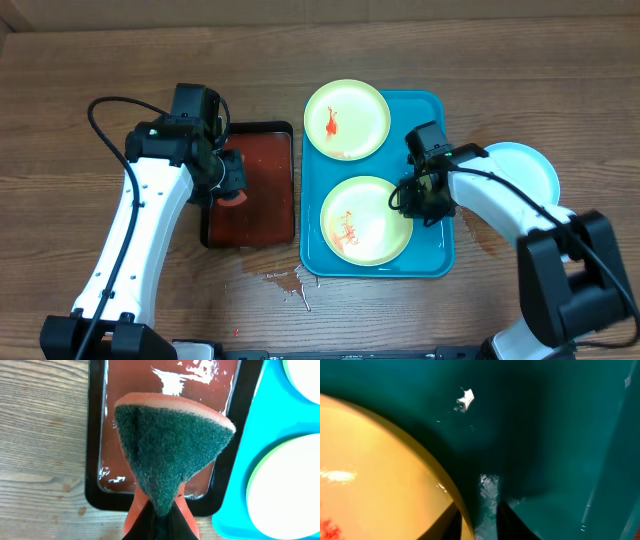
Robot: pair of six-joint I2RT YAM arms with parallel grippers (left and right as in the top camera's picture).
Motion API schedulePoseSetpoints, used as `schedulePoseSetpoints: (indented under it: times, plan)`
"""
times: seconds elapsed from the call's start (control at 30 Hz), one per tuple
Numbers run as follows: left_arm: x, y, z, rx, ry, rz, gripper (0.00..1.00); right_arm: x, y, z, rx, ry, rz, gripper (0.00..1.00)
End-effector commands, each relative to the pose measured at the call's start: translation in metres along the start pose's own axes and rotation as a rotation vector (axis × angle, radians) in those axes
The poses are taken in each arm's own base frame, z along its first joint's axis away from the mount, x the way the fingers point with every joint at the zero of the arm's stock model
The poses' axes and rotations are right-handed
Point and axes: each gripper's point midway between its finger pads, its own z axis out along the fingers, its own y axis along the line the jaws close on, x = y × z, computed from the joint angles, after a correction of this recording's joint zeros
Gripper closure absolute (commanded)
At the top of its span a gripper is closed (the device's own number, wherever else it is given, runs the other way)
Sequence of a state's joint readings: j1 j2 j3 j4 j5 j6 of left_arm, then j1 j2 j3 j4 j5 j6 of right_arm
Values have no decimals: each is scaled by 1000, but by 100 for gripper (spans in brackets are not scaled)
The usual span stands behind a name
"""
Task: Clean dirty plates on tray and stack at the side
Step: 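Grasp the sponge with the left gripper and dip it in red liquid, then scrub the yellow plate with the sponge while the right gripper holds it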
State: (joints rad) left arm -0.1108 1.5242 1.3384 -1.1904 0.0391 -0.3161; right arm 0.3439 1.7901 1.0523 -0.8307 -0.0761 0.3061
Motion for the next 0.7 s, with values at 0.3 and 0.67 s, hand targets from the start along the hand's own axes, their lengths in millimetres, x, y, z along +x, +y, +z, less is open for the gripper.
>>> schedulePoseSetpoints:
  times: [0.3,0.67]
  plan:
    - [-14,-57,-23,174,-85,103,96,11,-6,22,11,18,59,96]
    - [-20,-99,-13,183,-155,48,96,14,-7,22,17,32,60,96]
